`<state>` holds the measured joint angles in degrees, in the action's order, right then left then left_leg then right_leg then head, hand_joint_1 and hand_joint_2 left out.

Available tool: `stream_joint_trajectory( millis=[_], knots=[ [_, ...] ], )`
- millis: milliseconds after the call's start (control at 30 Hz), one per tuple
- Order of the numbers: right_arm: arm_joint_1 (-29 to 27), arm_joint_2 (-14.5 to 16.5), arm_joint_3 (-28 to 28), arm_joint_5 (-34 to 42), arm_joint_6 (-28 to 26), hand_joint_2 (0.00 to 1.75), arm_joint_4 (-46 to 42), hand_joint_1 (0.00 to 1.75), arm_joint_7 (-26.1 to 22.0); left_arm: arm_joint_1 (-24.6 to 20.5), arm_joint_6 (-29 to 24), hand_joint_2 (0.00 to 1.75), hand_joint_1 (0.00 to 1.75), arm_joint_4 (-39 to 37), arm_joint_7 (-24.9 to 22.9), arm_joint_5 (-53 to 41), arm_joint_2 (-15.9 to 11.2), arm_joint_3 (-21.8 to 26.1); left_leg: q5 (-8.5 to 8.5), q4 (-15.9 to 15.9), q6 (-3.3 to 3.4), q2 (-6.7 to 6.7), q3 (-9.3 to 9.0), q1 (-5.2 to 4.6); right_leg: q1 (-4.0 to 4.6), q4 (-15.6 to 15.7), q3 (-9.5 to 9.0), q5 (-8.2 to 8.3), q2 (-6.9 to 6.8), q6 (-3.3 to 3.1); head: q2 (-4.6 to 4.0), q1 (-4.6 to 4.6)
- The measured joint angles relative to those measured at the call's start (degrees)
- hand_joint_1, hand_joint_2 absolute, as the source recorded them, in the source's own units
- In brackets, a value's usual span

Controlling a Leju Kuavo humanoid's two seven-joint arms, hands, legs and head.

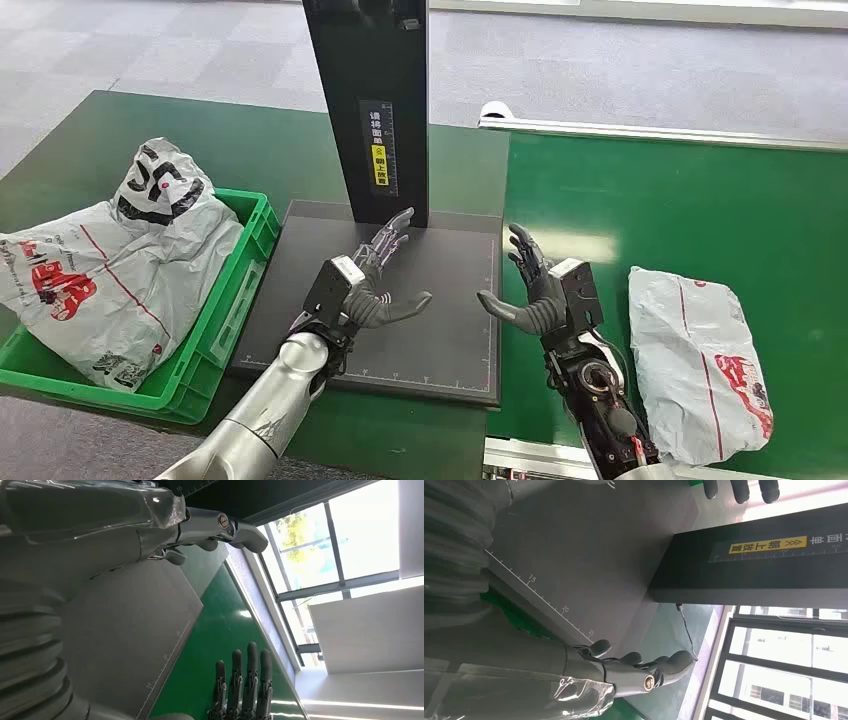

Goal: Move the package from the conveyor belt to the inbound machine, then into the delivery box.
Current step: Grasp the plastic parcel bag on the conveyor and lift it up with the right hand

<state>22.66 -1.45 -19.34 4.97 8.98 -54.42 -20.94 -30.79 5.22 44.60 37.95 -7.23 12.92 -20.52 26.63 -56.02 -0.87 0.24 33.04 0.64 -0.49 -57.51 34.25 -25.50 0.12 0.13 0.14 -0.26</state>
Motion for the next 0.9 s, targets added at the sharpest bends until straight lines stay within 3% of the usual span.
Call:
stream_joint_trajectory(
  millis=[267, 600, 833, 900],
  knots=[
    [0.59, -0.28, -0.02, -0.90, -0.94, 1.75, 0.19, 0.00, -0.49, -0.16, -0.19, 1.75, 0.00, -0.15, 0.35, 0.00, -0.01, 0.00, 0.00, 0.00, 0.00, 0.00, 0.00, 0.00, 0.00, 0.00, 0.00, 0.00, 0.00, 0.00, -0.01, 0.00],
    [4.27, -4.69, 0.48, -15.67, -16.78, 1.75, 1.76, 0.00, 1.96, -0.19, -0.22, 1.75, 0.00, 0.28, -0.23, 0.17, -0.62, 0.03, -0.01, -0.03, 0.01, -0.04, 0.01, -0.02, -0.02, 0.00, -0.01, 0.01, -0.02, 0.01, 0.00, 0.00],
    [4.80, -6.10, 1.62, -17.26, -17.91, 1.75, 2.58, 0.00, 2.40, -0.19, -0.21, 1.75, 0.00, 0.52, -0.43, 0.17, -0.63, 0.04, 0.00, -0.02, 0.01, -0.04, 0.01, -0.01, -0.01, 0.00, 0.00, 0.01, -0.01, 0.00, -0.01, 0.00],
    [4.80, -6.34, 1.73, -20.08, -21.08, 1.75, 2.73, 0.00, 3.89, -0.19, -0.05, 1.75, 0.00, 0.54, -0.59, 0.17, -0.62, 0.04, 0.00, -0.02, 0.01, -0.05, 0.00, 0.00, -0.01, 0.00, 0.00, 0.00, -0.02, 0.00, 0.00, -0.01]
  ],
)
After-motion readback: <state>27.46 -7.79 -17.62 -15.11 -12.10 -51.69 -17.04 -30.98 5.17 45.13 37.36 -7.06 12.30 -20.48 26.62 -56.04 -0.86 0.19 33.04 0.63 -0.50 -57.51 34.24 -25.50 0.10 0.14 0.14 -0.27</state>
